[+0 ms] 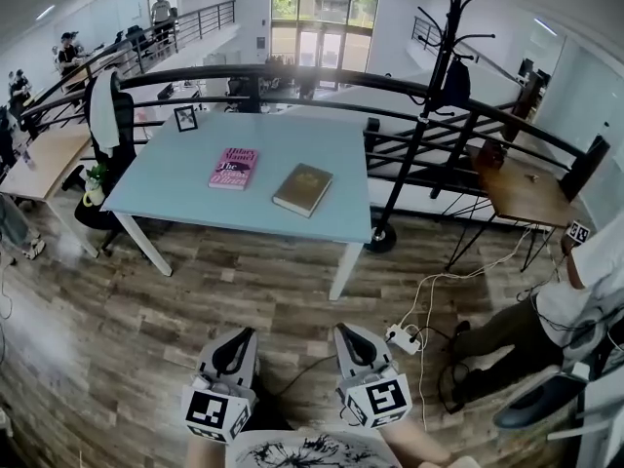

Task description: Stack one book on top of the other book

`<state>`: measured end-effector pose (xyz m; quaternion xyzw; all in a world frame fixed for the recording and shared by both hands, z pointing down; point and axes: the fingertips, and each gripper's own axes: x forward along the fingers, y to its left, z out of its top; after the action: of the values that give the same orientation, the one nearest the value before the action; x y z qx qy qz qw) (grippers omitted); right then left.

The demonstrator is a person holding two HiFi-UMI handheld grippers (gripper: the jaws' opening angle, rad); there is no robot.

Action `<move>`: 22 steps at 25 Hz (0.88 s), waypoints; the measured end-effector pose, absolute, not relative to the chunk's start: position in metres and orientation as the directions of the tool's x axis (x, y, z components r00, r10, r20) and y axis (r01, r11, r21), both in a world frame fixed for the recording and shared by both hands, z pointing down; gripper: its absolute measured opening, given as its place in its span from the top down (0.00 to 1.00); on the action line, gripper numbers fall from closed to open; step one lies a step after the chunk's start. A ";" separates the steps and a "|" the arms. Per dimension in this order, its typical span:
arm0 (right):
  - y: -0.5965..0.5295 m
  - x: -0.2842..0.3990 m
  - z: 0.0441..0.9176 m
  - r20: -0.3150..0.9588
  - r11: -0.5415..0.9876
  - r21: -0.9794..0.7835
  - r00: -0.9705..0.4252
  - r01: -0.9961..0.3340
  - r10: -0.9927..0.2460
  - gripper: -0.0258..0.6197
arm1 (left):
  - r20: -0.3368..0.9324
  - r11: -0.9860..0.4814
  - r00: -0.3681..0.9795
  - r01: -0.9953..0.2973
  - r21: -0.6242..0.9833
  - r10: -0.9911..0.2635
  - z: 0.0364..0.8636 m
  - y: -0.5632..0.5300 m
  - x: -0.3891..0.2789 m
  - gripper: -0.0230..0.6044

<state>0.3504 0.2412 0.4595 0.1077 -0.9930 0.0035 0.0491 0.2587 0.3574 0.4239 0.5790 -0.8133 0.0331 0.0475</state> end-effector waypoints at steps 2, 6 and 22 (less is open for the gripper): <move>0.231 0.328 0.465 0.104 0.974 0.000 -0.968 -0.227 -0.226 0.97 | 0.116 0.315 -0.313 -0.949 0.000 -0.943 0.428 0.346 0.236 0.94; 0.205 0.274 0.473 0.121 0.962 -0.008 -0.955 -0.274 -0.271 0.97 | 0.123 0.271 -0.268 -0.963 0.004 -0.955 0.434 0.315 0.178 0.94; 0.083 0.041 0.470 0.153 0.838 -0.031 -0.831 -0.544 -0.534 0.97 | 0.111 0.042 -0.042 -0.999 -0.004 -0.993 0.422 0.187 -0.077 0.94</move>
<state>0.0415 0.0830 0.4698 0.2819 -0.9562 0.0365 0.0692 -0.0768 0.1865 0.4219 0.6909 -0.7208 0.0396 0.0387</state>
